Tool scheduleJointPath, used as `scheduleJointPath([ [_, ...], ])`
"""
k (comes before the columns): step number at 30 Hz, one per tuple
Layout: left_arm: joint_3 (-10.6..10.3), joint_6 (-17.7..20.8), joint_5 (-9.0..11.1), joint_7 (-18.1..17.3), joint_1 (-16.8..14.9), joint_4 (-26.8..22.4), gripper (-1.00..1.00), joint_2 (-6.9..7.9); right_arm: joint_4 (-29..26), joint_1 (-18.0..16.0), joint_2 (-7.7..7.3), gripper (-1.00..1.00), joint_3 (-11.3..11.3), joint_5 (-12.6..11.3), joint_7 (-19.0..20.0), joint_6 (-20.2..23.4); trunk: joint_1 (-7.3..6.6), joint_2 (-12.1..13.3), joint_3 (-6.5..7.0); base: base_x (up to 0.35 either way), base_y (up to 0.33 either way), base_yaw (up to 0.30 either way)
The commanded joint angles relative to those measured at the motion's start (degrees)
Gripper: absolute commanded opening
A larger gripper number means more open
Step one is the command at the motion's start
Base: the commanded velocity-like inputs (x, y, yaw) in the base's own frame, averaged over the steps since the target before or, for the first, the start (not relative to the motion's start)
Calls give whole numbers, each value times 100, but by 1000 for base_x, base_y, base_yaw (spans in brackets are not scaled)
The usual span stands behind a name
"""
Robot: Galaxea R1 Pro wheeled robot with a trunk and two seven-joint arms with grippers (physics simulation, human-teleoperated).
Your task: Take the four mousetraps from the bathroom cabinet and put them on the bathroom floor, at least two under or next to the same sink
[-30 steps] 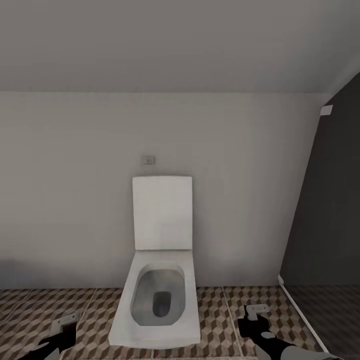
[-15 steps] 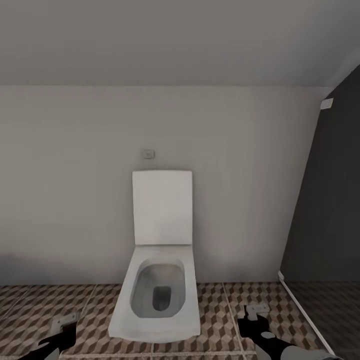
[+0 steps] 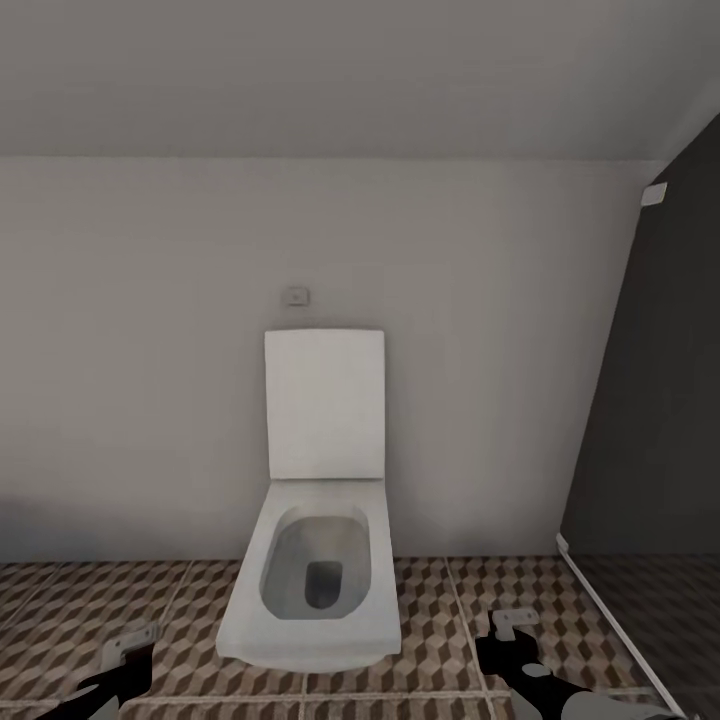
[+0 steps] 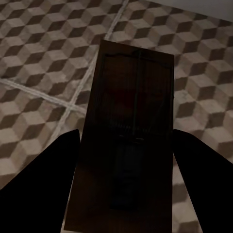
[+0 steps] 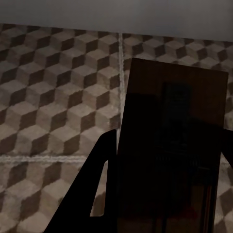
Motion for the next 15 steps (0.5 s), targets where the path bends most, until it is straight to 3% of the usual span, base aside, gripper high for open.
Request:
scheduleJointPath([
  [1, -49, -6, 28, 27, -1, -8, -100, 0, 22, -9, 3, -100, 51, -65, 11, -39, 21, -44, -25, 0, 0, 0],
  [11, -49, -6, 28, 28, -1, -8, -100, 0, 22, -9, 3, -100, 51, -65, 11, -39, 241, -445, -204, 0, 0, 0],
  [15, -49, -5, 28, 27, -1, -8, -100, -2, 22, -9, 3, -100, 51, -65, 11, -39, 251, -451, -293, 0, 0, 0],
])
